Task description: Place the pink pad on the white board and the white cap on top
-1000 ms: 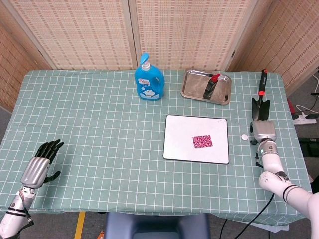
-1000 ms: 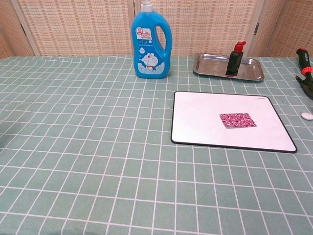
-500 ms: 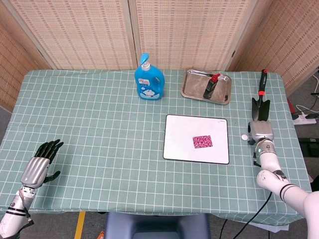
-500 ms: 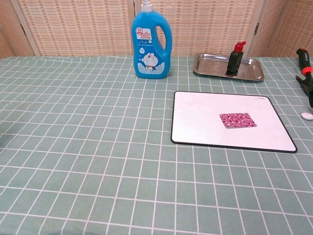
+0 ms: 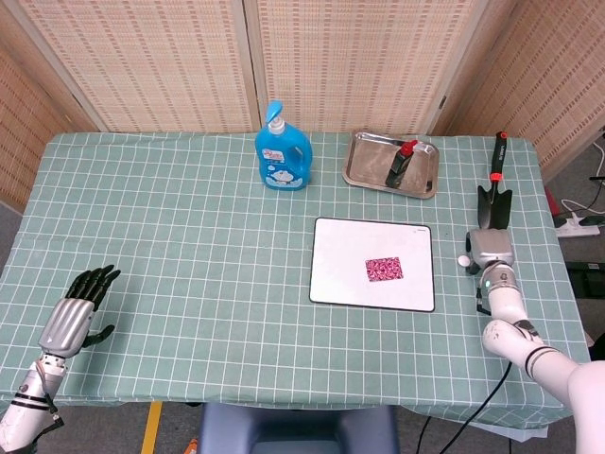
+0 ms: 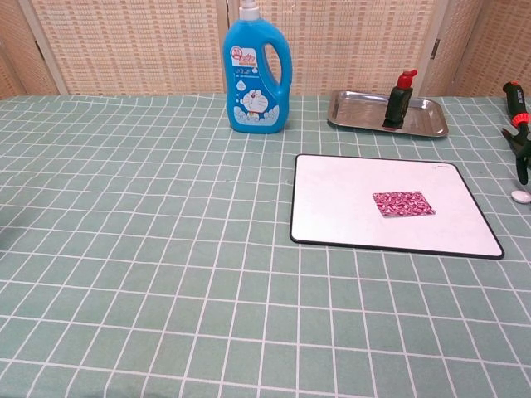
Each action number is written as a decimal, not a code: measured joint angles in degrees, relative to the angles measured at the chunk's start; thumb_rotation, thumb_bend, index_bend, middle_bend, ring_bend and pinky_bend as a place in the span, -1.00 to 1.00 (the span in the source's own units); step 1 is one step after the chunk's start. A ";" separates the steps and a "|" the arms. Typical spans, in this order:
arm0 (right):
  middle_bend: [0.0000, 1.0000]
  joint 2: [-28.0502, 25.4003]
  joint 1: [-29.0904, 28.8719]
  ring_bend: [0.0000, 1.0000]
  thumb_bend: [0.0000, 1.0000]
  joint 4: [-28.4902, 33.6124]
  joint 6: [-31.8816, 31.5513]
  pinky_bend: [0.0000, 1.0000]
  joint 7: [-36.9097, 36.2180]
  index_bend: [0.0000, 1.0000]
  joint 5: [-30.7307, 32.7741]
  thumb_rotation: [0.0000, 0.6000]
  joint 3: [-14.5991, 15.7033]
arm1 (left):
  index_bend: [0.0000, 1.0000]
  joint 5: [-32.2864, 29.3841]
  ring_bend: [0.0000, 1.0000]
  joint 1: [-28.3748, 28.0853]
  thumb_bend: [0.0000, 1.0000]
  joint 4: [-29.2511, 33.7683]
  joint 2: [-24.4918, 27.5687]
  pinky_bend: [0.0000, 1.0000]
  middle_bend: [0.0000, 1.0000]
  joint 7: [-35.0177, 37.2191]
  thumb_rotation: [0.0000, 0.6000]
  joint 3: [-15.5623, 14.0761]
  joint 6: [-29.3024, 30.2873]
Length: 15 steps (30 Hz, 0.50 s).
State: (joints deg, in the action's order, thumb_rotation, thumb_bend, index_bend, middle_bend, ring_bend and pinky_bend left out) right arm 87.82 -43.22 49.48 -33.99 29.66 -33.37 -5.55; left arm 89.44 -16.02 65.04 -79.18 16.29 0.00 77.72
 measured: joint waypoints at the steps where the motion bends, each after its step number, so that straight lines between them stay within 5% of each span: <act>1: 0.94 -0.01 -0.08 0.66 -0.57 -0.09 0.24 0.51 0.00 -0.04 0.06 1.00 -0.03 | -1.00 0.01 -1.00 -0.01 -0.64 0.06 0.02 -1.00 -1.00 0.13 1.00 -0.02 -0.04; 15: 0.94 0.85 -1.19 0.66 -0.57 -1.79 2.47 0.51 0.66 -0.02 1.81 1.00 0.41 | -1.00 -0.14 -1.00 -0.15 -0.64 0.07 0.18 -1.00 -1.00 0.86 1.00 -0.06 -0.50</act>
State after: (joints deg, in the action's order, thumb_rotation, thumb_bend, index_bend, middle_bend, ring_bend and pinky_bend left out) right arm 88.67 -44.41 47.70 -31.52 30.32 -31.56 -5.13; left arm 89.30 -16.17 65.11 -79.00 17.15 -0.06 77.22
